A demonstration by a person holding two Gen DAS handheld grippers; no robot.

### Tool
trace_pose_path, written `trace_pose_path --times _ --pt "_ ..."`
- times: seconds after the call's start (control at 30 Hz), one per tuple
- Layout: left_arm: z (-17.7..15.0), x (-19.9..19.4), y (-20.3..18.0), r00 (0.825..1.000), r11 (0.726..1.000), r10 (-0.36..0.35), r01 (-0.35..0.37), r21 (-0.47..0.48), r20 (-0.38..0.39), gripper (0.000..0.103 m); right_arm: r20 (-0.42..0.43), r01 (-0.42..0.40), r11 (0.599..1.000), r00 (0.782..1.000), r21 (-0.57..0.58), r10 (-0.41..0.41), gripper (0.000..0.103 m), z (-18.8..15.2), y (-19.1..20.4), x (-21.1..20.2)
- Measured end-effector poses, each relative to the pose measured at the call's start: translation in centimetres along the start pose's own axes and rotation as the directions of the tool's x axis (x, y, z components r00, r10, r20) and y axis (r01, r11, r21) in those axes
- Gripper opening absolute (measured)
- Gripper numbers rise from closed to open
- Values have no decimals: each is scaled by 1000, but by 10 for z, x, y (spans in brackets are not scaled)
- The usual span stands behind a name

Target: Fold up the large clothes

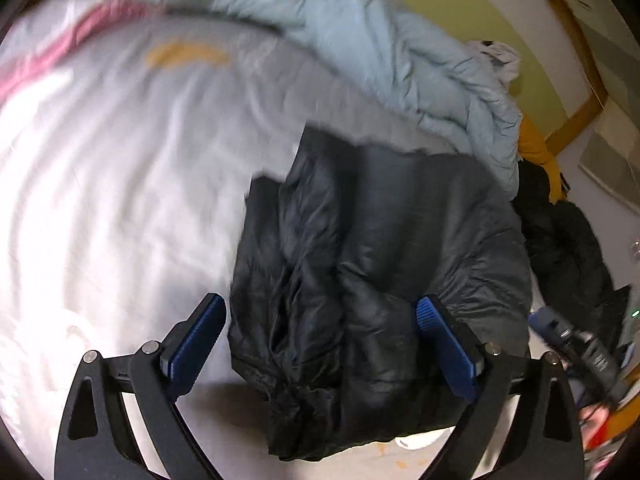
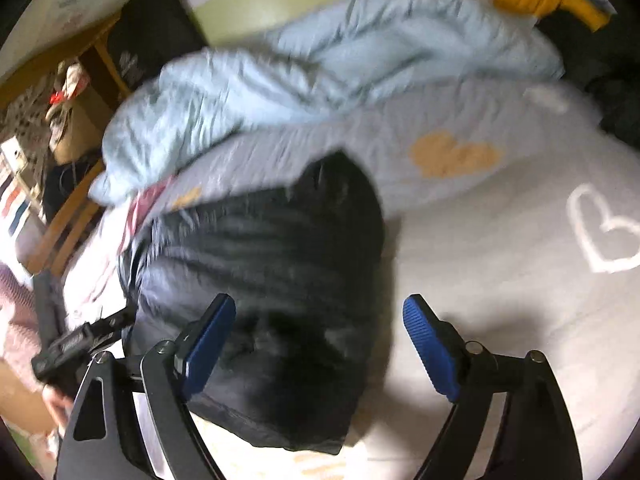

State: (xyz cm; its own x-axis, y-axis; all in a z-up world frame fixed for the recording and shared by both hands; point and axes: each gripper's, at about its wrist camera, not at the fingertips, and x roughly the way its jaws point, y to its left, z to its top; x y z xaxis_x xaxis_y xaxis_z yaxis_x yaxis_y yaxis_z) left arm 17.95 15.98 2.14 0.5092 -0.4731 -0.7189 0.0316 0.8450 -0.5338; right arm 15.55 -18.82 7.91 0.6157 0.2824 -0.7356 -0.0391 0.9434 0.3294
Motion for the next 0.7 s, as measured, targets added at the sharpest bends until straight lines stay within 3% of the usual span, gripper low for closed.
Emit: trace_pose_path --times 0.1,0.23,0.3,0.33,0.4,0.47,0.53,0.7 --pt "-8 19 11 996 997 -56 52 -59 -74 103 -61 42 998 997 -50 -45 88 -11 2 27" --pt "-13 28 14 988 993 -99 91 -73 -115 101 -68 -57 998 996 7 57 89 -20 -7 44" --pt "-11 26 11 982 988 -142 134 -71 -125 76 -88 -117 992 989 39 121 89 -22 -12 52" --pt "-12 27 11 977 984 -169 159 -82 -129 70 -94 -135 990 986 47 138 89 -23 -13 56" --pt "-12 21 11 974 978 -197 187 -93 -114 49 -114 -154 987 981 38 157 75 -24 -12 60" --pt "-12 11 0 983 986 -165 163 -30 -80 43 -109 -142 990 984 5 141 57 -22 -6 49" --pt "-13 2 -18 991 990 -128 130 46 -35 40 -82 -116 993 990 -23 114 50 -23 2 36" --pt "-17 -23 -56 989 978 -150 145 152 17 39 -3 -51 996 999 -68 51 47 -23 11 -7"
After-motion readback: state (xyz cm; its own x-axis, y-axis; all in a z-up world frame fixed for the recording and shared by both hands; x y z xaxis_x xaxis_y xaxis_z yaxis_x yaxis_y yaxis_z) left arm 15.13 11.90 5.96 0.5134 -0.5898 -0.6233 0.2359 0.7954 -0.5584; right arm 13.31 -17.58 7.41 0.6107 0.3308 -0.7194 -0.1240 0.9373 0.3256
